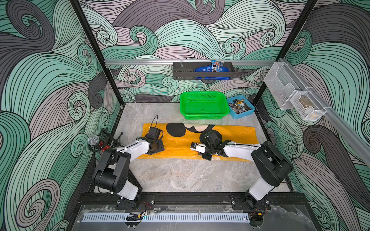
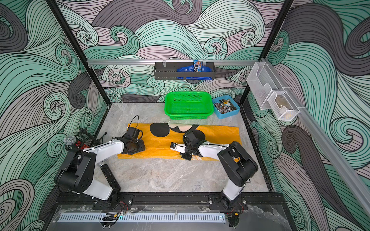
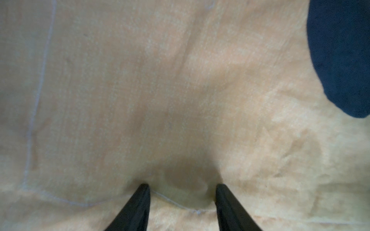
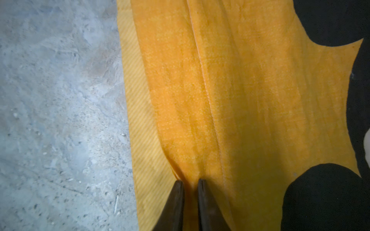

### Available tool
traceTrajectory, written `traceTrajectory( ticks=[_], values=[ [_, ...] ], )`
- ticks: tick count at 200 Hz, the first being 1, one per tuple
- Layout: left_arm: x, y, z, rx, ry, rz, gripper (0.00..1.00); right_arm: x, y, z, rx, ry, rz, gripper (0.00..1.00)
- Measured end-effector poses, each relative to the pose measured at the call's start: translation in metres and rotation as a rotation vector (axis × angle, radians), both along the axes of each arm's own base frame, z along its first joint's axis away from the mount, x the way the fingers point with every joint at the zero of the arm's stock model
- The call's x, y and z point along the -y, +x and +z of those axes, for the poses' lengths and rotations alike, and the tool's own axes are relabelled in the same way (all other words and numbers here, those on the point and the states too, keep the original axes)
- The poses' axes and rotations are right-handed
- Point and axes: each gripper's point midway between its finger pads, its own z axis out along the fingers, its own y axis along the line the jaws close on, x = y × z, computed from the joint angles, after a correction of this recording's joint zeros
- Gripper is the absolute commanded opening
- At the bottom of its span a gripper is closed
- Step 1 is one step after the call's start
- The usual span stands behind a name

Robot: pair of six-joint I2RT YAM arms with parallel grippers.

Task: Roll up the pillowcase
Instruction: Fold the pillowcase at the center of the board.

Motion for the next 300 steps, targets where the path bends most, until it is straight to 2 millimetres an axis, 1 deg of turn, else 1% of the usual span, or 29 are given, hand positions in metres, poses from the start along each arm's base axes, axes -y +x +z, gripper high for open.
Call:
traceTrajectory(
  ticks=[22,71,120,159,192,208,224,231,257,287,300],
  values=[
    [-0.001,0.000,0.000,0.001,0.005,-0.002,0.56,0.000,0.000,0.001,-0.001,0.001,-0.002,0.05],
    [-0.002,0.000,-0.003,-0.005,0.016,-0.008,0.56,0.001,-0.003,0.004,-0.002,0.000,0.002,0.01],
    [-0.003,0.000,-0.003,-0.003,0.029,-0.017,0.56,-0.001,-0.008,0.026,0.028,0.020,0.016,0.00],
    [-0.006,0.001,-0.003,-0.002,0.039,-0.023,0.56,-0.004,-0.022,0.028,0.008,0.008,0.043,0.00],
    [-0.009,0.002,-0.003,-0.002,0.042,-0.018,0.56,-0.008,-0.031,0.036,0.009,0.015,0.059,0.00],
    [-0.009,0.002,-0.003,-0.002,0.043,-0.020,0.56,-0.009,-0.033,0.037,0.012,0.014,0.056,0.05],
    [-0.009,0.002,-0.003,-0.002,0.044,-0.021,0.56,-0.006,-0.034,0.033,0.012,-0.010,0.046,0.22],
    [-0.009,0.002,-0.003,-0.002,0.044,-0.021,0.56,-0.004,-0.032,0.030,0.017,-0.025,0.043,0.27],
    [-0.009,0.002,-0.004,-0.003,0.045,-0.023,0.56,0.003,-0.026,0.020,0.027,-0.078,0.017,0.32],
    [-0.009,0.002,-0.004,-0.003,0.045,-0.024,0.56,0.008,-0.021,0.005,0.017,-0.128,0.002,0.33],
    [-0.009,0.002,-0.004,-0.003,0.046,-0.026,0.56,0.010,-0.020,-0.001,0.011,-0.144,-0.002,0.31]
  ],
)
